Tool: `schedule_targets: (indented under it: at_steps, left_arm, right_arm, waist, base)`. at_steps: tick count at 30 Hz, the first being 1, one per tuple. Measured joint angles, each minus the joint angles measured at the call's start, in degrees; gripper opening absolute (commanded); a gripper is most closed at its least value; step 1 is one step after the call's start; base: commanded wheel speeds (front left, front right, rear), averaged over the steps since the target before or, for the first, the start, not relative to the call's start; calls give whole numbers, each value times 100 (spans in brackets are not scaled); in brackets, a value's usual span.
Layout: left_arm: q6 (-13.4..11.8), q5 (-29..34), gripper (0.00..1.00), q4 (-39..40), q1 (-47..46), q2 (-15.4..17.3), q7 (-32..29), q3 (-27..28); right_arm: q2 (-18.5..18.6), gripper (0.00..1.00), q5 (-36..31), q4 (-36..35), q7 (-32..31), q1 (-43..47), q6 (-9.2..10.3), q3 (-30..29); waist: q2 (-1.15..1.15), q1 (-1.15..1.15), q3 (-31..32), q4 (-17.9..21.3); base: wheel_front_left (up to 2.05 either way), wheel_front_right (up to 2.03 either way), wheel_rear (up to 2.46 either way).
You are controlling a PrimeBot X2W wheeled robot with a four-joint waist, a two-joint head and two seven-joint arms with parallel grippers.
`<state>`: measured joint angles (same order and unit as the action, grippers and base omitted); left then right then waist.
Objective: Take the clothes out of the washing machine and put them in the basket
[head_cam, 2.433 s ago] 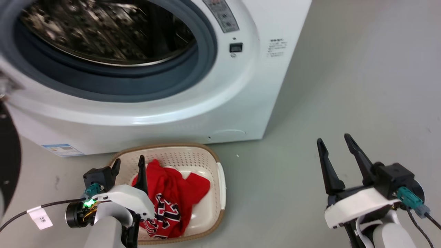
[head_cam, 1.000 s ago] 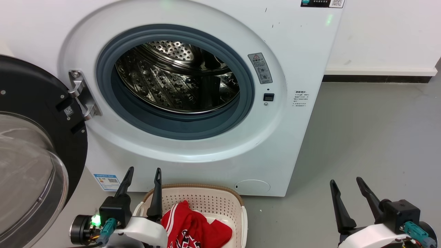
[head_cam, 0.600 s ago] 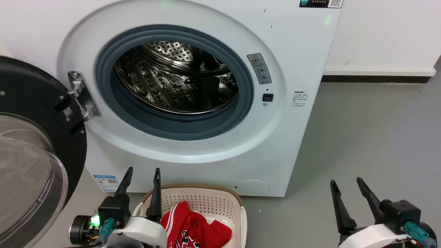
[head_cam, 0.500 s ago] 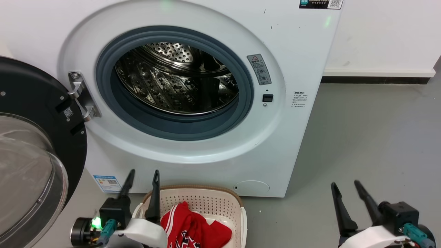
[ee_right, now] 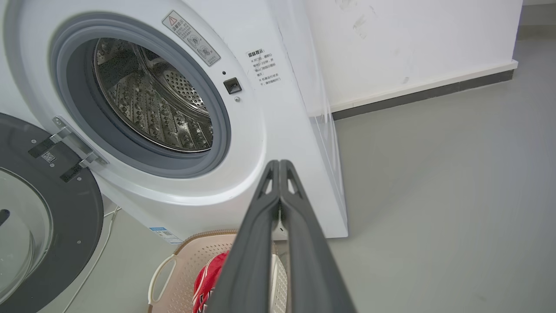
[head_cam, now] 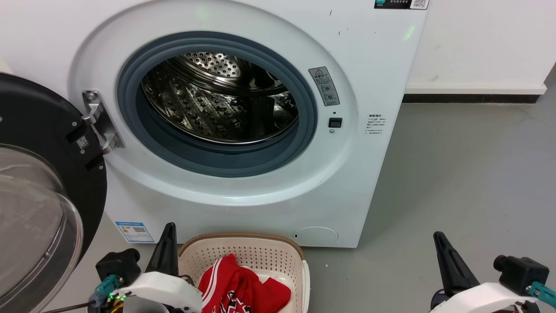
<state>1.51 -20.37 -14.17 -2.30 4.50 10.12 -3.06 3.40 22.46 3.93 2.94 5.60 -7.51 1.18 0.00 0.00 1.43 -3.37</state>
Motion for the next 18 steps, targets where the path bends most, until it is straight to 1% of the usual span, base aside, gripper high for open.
schedule_targets:
  at_steps: [18]
  left_arm:
    - [136, -1736, 0, 24, -32, -45, -381, 204]
  right_arm:
    - [56, 0, 1778, 232, -135, -253, 0, -65]
  waist:
    - [0, 0, -26, 54]
  base:
    - [0, 0, 0]
